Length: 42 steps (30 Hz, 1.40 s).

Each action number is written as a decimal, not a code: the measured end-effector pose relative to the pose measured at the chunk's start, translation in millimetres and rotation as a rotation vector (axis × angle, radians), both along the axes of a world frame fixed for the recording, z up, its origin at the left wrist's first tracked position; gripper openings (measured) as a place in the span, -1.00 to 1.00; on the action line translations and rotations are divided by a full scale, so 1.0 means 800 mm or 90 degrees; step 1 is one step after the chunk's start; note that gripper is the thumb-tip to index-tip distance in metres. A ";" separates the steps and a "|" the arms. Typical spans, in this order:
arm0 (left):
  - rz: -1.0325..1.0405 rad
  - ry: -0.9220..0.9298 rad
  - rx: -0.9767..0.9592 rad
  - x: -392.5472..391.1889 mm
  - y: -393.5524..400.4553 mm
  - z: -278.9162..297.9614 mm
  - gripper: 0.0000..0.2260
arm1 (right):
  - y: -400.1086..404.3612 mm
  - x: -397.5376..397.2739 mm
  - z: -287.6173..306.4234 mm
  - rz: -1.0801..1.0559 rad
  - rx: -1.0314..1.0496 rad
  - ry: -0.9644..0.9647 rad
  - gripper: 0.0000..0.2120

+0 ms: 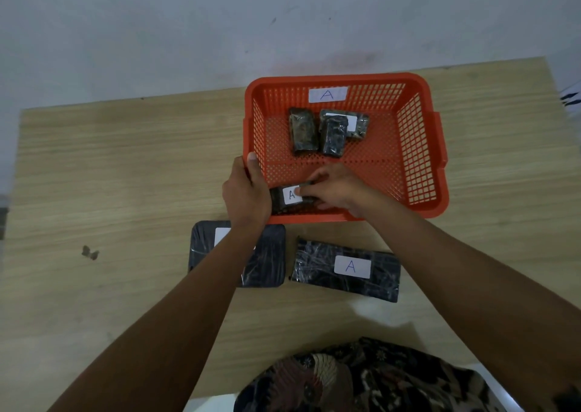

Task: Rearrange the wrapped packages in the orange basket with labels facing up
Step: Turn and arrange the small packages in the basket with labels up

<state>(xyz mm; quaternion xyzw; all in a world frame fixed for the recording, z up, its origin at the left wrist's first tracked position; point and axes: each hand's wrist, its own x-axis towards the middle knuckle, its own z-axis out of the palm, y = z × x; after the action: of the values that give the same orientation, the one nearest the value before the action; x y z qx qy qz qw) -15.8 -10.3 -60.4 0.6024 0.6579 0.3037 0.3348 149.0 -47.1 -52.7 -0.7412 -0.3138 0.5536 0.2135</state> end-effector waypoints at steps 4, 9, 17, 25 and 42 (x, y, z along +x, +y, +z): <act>-0.003 -0.003 0.004 0.000 -0.001 0.001 -0.63 | 0.001 0.003 0.000 -0.056 -0.026 0.021 -0.77; 0.000 0.004 0.013 0.000 -0.001 0.002 -0.63 | -0.001 -0.009 -0.001 0.162 0.033 -0.070 -0.68; -0.005 0.015 0.022 0.000 -0.001 0.002 -0.68 | 0.012 0.017 0.015 0.009 0.117 -0.194 -0.81; -0.014 0.026 0.022 -0.002 -0.002 0.001 -0.69 | 0.037 0.029 -0.008 -0.219 0.202 -0.313 -0.53; -0.006 0.025 0.020 -0.001 -0.001 0.001 -0.66 | -0.002 0.053 0.035 -0.463 0.169 0.543 -0.57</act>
<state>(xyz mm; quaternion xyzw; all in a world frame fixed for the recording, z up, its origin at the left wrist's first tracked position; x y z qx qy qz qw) -16.9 -10.9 -59.9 0.6166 0.6564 0.3007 0.3139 191.6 -49.1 -24.8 -0.4794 0.0082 0.6507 0.5888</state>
